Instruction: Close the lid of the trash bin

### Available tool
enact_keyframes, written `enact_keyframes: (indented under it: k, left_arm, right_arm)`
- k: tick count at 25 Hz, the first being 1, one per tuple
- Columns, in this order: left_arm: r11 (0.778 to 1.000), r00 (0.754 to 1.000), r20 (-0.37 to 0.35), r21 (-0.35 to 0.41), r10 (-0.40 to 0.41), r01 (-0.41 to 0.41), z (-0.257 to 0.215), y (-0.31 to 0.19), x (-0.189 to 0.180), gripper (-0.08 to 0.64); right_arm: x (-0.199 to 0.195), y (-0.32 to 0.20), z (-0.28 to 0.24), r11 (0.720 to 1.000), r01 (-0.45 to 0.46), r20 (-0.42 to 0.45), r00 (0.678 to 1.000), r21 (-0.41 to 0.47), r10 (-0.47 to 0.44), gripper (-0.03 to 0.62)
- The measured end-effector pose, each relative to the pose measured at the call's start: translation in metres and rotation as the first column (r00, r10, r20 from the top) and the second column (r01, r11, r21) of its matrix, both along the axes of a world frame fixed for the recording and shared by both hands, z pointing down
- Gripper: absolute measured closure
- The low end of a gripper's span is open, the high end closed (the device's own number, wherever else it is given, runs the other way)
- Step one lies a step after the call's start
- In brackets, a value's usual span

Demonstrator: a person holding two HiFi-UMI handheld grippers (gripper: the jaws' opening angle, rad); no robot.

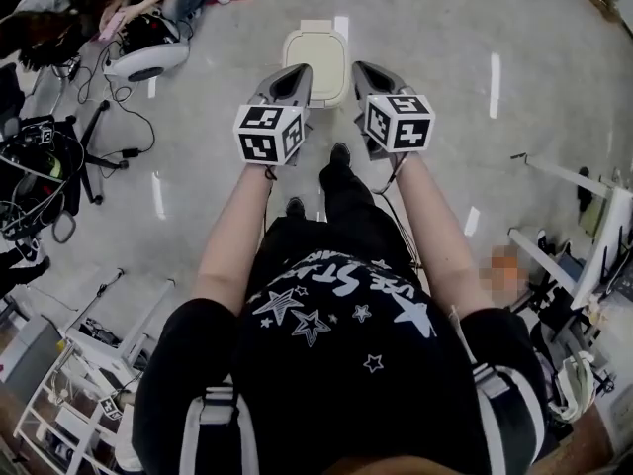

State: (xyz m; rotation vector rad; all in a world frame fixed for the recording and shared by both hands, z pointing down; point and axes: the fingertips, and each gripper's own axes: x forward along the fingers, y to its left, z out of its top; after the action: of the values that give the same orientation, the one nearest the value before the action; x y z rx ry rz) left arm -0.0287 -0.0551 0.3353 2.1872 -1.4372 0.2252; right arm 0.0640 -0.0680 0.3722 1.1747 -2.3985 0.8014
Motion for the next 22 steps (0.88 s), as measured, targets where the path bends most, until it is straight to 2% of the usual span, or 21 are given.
enact_keyframes:
  k: [8, 15, 22]
  left_arm:
    - [0.996, 1.000, -0.016, 0.087, 0.023, -0.021, -0.047, 0.059, -0.022, 0.549]
    - [0.988, 0.998, -0.009, 0.142, 0.062, -0.060, -0.079, 0.112, -0.040, 0.548]
    - [0.978, 0.995, -0.057, 0.198, 0.082, -0.070, -0.115, 0.163, -0.047, 0.549]
  right_arm:
    - [-0.015, 0.061, -0.043, 0.995, -0.019, 0.018, 1.000, 0.101, 0.017, 0.586]
    - [-0.047, 0.116, -0.085, 0.978, 0.019, -0.003, 1.000, 0.210, -0.019, 0.586]
    - [-0.060, 0.165, -0.123, 0.958, 0.001, 0.013, 1.000, 0.287, -0.005, 0.586]
